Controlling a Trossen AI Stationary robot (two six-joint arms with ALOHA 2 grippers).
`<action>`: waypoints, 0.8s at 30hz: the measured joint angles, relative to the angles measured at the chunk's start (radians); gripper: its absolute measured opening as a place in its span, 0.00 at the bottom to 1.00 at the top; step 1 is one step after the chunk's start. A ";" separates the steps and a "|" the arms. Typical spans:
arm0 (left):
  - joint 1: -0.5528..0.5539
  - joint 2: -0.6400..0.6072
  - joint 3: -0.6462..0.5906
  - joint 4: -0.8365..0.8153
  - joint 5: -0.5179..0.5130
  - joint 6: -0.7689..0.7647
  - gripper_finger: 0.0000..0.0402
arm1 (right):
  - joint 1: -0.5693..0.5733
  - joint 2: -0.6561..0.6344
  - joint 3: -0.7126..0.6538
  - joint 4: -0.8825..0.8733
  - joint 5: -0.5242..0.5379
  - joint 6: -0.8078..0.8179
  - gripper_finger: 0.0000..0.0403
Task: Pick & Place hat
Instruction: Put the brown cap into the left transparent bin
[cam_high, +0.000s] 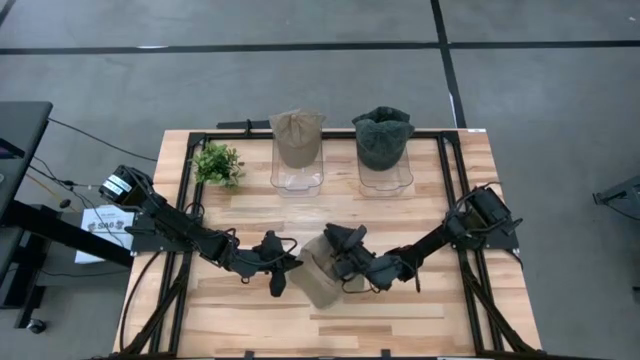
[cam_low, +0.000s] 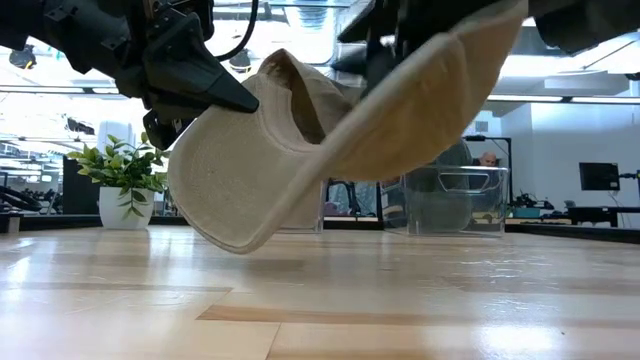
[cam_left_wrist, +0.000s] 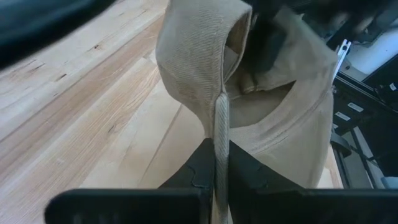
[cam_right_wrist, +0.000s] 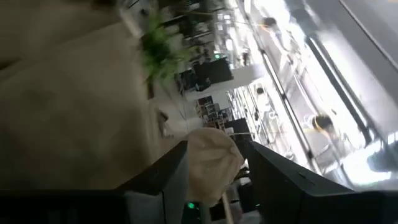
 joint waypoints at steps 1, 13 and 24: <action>0.000 0.000 0.000 0.000 0.000 0.000 0.05 | -0.003 0.000 0.000 0.042 -0.002 0.000 0.38; 0.000 0.000 0.000 0.014 0.000 -0.001 0.05 | -0.046 -0.001 0.000 0.230 -0.072 0.092 0.38; -0.001 0.000 0.000 0.046 0.022 -0.001 0.05 | -0.114 0.000 0.000 0.124 -0.061 0.147 0.36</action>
